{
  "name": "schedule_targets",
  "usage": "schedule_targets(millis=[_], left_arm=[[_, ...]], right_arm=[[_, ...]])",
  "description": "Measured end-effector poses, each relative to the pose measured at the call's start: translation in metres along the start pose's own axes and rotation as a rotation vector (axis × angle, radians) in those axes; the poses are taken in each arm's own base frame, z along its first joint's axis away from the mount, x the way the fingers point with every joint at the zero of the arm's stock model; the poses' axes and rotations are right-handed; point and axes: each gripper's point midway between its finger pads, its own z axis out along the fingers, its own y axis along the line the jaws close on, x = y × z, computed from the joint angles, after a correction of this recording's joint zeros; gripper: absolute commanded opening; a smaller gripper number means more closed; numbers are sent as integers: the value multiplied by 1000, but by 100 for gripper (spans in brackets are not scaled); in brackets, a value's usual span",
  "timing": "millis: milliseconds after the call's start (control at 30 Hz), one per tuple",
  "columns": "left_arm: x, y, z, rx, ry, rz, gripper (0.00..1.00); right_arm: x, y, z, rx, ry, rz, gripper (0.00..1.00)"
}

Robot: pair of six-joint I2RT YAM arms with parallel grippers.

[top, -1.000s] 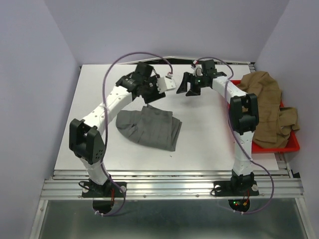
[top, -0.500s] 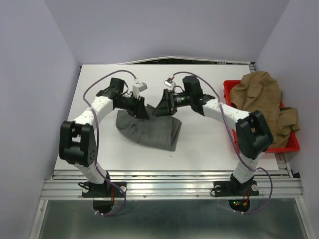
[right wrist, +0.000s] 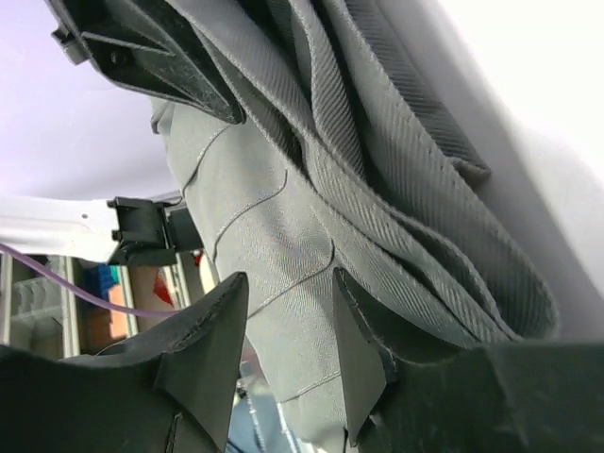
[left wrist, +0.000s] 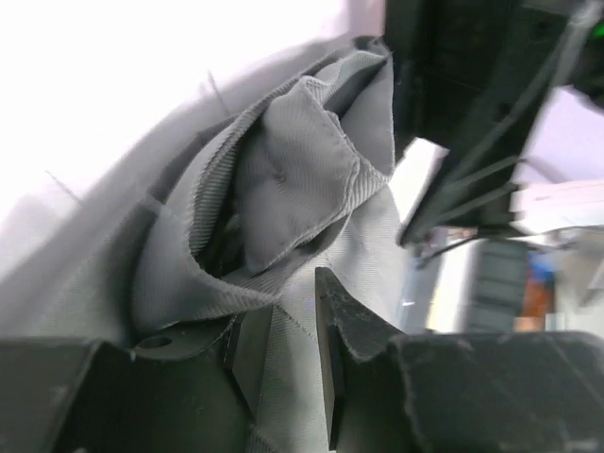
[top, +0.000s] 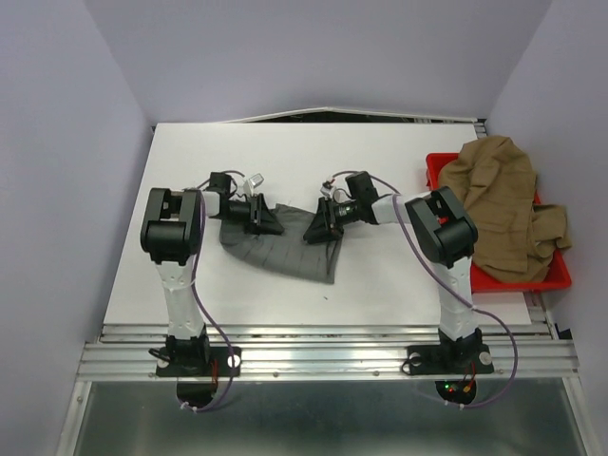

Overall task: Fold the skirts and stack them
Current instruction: Neatly place the folded skirt to the corner

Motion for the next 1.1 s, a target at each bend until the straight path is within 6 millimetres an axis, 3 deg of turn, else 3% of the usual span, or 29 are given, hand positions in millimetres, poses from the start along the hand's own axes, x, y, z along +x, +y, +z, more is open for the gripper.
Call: schedule_targets(millis=[200, 333, 367, 433, 500, 600, 633, 667, 700, 767, 800, 900, 967, 1000, 1100], left_arm=[[-38, 13, -19, -59, -88, 33, 43], [-64, 17, -34, -177, -135, 128, 55], [-71, 13, -42, -237, -156, 175, 62], [-83, -1, -64, -359, -204, 259, 67], [-98, -29, -92, -480, -283, 362, 77], [-117, -100, -141, -661, -462, 547, 85], [-118, -115, -146, -684, -493, 577, 86], [-116, -149, -151, -705, -549, 648, 99], [-109, -179, -149, -706, -590, 705, 98], [-93, -212, -140, -696, -627, 758, 99], [-83, -218, -130, -694, -622, 766, 98], [-64, -201, -107, -736, -581, 711, 98], [-52, -170, -91, -789, -522, 643, 98], [-46, -146, -80, -829, -472, 598, 98], [-20, -81, -53, -937, -307, 485, 98]], right_arm=[[-44, 3, 11, -12, -33, -100, 52], [-66, 16, 13, -19, -58, -127, 73], [-73, 23, 11, -22, -69, -140, 84], [-78, 32, 7, -24, -83, -155, 94], [-82, 49, -1, -22, -103, -172, 100], [-91, 89, -25, -24, -166, -238, 100], [-94, 110, -40, -23, -205, -282, 100], [-96, 123, -50, -21, -229, -315, 100], [-100, 142, -67, -19, -271, -366, 100], [-106, 169, -98, -2, -349, -446, 100], [-110, 180, -116, 13, -393, -481, 100], [-120, 185, -157, 70, -490, -518, 100], [-125, 171, -182, 130, -542, -504, 100], [-127, 157, -192, 165, -556, -480, 100], [-125, 121, -204, 243, -564, -404, 100]])
